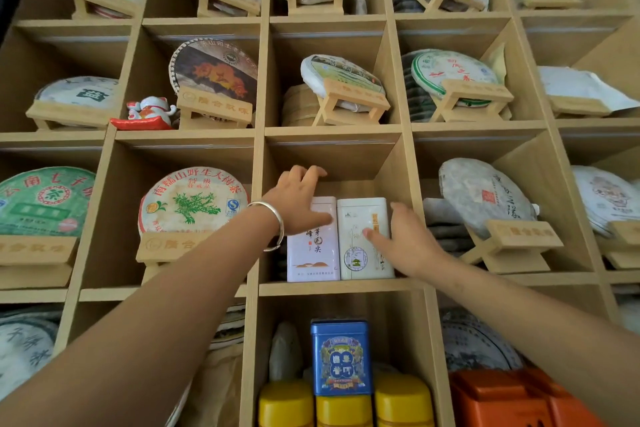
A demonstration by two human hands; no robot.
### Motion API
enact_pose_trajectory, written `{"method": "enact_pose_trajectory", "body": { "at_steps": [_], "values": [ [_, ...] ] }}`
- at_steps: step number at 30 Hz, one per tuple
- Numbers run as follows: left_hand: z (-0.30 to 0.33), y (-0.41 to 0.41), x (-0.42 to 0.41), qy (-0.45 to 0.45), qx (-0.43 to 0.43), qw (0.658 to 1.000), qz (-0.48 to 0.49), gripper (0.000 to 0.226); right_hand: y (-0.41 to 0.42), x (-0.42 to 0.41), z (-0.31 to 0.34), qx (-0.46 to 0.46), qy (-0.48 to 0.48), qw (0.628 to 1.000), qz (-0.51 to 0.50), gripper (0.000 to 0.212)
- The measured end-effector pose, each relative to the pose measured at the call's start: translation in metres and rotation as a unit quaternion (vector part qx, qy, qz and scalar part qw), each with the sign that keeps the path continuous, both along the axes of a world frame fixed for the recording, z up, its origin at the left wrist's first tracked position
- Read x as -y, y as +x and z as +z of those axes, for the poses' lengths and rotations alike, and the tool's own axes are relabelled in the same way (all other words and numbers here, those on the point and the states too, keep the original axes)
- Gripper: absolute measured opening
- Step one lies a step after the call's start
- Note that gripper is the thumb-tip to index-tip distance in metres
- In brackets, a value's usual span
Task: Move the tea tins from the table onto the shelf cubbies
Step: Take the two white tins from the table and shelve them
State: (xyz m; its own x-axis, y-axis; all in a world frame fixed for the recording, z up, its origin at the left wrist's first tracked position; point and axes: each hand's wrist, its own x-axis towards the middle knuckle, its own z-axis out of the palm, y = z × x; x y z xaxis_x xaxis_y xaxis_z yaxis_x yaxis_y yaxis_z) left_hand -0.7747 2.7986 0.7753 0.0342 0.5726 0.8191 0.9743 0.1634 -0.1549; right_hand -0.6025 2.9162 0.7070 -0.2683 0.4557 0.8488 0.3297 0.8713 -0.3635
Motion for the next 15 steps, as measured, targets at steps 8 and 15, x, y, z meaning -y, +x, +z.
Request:
{"method": "enact_pose_trajectory", "body": {
  "at_steps": [8, 15],
  "values": [
    [0.005, 0.013, 0.027, 0.004, 0.032, 0.999, -0.036, 0.015, 0.050, 0.035, 0.007, 0.132, 0.285, 0.937, -0.150, 0.028],
    [-0.066, 0.070, -0.001, -0.117, 0.034, 0.978, -0.168, 0.006, 0.113, 0.051, -0.032, 0.229, 0.187, 0.925, -0.238, 0.023]
  ]
}}
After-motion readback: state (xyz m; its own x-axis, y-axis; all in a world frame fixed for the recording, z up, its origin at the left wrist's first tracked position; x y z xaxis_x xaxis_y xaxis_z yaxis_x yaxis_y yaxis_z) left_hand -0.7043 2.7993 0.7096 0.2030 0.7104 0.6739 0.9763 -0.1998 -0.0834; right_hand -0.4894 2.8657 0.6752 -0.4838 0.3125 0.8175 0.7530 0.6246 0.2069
